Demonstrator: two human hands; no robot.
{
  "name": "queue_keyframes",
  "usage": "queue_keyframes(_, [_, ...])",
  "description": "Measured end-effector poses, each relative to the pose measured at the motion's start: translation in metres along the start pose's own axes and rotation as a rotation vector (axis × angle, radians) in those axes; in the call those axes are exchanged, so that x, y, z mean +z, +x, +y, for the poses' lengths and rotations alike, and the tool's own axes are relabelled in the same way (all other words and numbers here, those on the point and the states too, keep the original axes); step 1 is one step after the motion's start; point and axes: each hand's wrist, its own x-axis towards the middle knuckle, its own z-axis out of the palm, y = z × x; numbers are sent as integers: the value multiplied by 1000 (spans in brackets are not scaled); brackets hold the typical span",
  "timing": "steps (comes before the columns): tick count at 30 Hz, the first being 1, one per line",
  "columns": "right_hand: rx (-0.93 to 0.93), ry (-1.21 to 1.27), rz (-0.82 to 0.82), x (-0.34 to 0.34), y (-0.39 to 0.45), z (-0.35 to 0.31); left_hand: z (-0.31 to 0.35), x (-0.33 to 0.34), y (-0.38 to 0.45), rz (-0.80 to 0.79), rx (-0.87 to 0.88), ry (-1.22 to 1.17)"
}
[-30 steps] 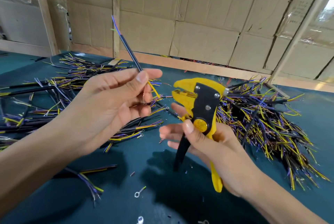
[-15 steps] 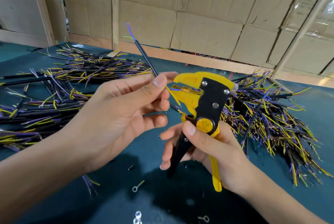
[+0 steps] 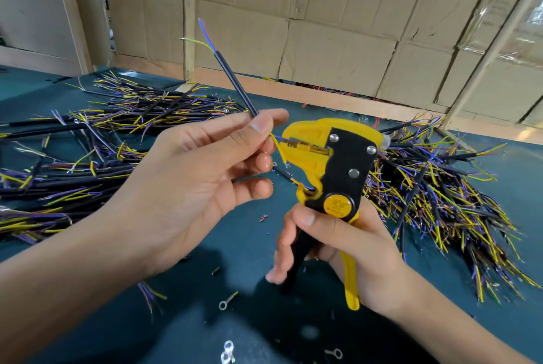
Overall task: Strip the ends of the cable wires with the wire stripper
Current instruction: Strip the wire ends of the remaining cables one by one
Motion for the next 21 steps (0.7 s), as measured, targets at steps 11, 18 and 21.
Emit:
queue_keyframes(11, [40,245,-99,7,3,13,2,-11,7,150,87,63])
queue_keyframes(18, [-20,294,-89,5,-3,18,0,-15,7,130,249,62])
queue_keyframes(21, [-39,299,-85,5,-4,16,-3,-11,5,96,269,63])
